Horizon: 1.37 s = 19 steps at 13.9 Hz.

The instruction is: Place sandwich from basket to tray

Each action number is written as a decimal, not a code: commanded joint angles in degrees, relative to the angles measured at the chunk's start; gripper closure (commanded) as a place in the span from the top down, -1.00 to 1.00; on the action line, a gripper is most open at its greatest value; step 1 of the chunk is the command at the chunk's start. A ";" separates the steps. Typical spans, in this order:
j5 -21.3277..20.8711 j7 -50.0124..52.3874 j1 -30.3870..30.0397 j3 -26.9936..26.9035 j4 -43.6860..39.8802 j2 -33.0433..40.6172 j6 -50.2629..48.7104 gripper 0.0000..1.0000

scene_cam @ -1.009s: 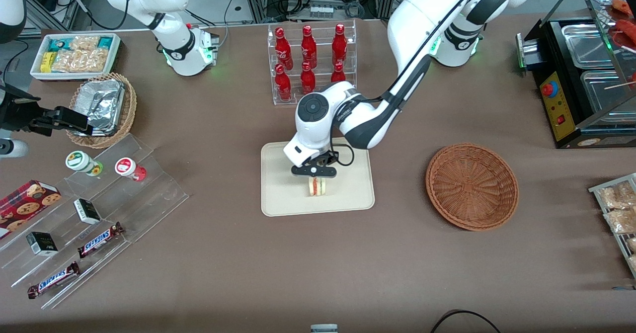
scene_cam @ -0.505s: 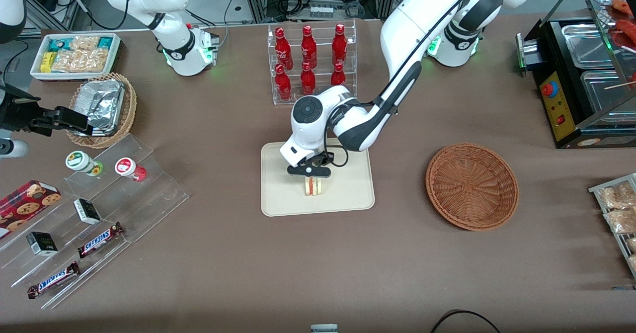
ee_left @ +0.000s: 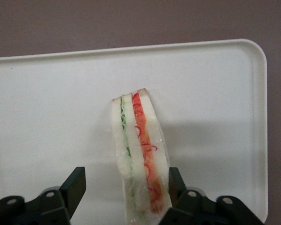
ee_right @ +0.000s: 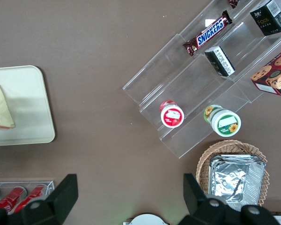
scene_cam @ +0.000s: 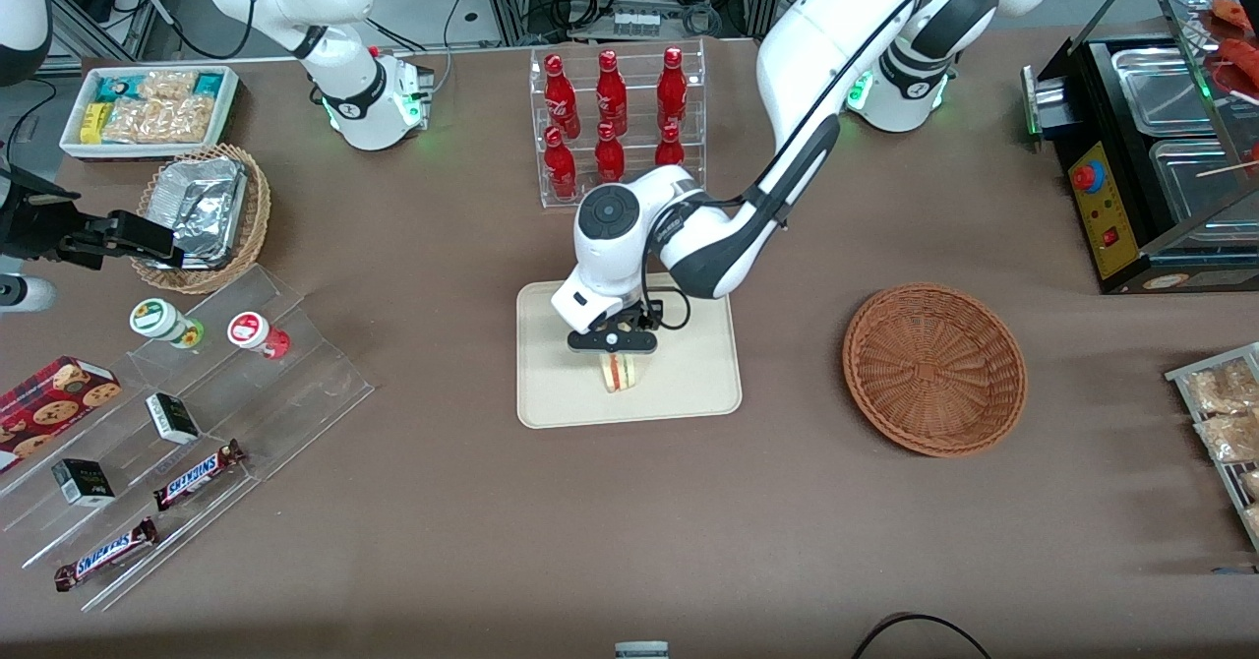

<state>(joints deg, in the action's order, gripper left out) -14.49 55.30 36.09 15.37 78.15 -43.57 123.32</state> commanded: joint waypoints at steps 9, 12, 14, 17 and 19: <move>2.45 4.12 -6.79 -0.34 0.17 17.71 -17.83 0.99; 4.64 0.88 -11.37 -0.34 0.34 22.81 -22.24 0.99; 6.22 -4.12 -14.19 -0.34 0.25 25.27 -27.58 0.99; 6.40 -12.12 -18.84 -0.34 0.87 28.44 -33.39 0.99; 7.54 -18.70 -22.27 -0.43 1.74 30.99 -36.91 0.99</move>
<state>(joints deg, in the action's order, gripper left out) -8.74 42.10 17.00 14.64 77.29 -15.90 88.52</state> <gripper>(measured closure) 0.000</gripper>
